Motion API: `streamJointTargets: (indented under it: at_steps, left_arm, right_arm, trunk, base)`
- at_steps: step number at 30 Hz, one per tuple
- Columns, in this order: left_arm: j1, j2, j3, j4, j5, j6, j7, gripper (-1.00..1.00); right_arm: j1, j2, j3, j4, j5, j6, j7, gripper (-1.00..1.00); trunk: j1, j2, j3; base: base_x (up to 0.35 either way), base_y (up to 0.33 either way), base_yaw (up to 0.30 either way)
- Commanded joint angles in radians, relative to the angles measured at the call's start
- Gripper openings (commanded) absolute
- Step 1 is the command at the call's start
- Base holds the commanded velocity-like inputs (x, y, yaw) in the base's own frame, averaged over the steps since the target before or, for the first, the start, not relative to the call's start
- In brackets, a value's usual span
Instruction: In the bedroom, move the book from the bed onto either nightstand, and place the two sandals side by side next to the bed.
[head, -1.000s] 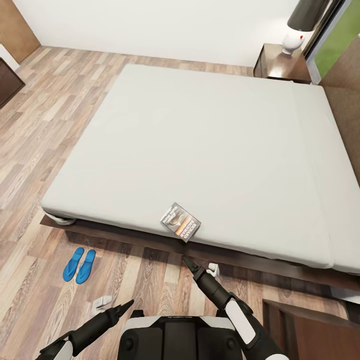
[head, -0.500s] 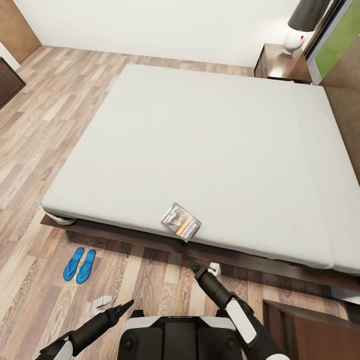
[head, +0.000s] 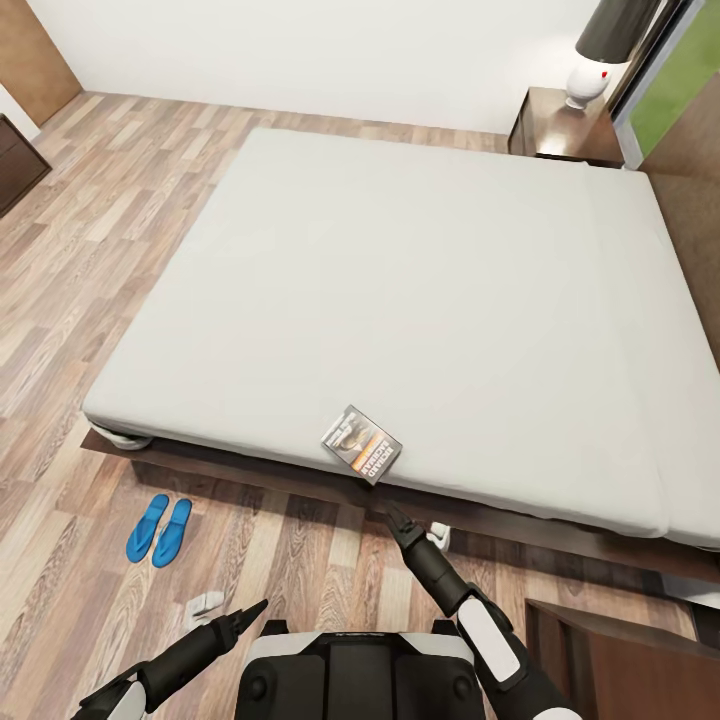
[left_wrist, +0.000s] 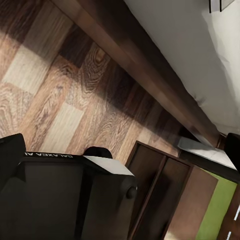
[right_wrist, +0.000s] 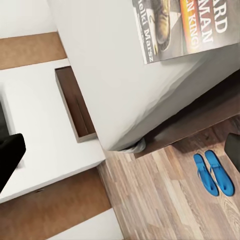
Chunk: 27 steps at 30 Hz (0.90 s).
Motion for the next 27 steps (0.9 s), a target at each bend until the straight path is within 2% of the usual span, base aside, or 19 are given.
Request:
streamJointTargets:
  at_steps: [1, 13, 19, 27]
  left_arm:
    - [0.0, 0.001, -0.004, 0.0, 0.01, 0.009, -0.001, 1.0]
    - [0.0, 0.001, -0.006, 0.0, 0.011, 0.009, 0.0, 1.0]
    - [0.0, 0.001, -0.006, 0.0, 0.011, 0.009, 0.0, 1.0]
    - [0.0, -0.005, -0.005, 0.0, 0.01, 0.009, 0.0, 1.0]
  right_arm:
    - [0.0, 0.0, 0.0, 0.0, -0.01, 0.009, 0.001, 1.0]
    - [0.0, 0.0, -0.001, 0.002, -0.011, 0.011, 0.004, 1.0]
    - [0.0, 0.0, -0.001, 0.002, -0.011, 0.011, 0.004, 1.0]
    - [0.0, 0.001, 0.001, 0.003, -0.01, 0.011, 0.004, 1.0]
  trunk:
    - [0.001, -0.001, -0.001]
    - [0.001, -0.001, -0.001]
    - [0.001, -0.001, -0.001]
    - [0.001, -0.001, -0.001]
  base:
    - [0.0, 0.0, 0.0]
    - [0.018, 0.0, 0.0]
    - [0.148, 0.0, 0.0]
    - [0.025, 0.0, 0.0]
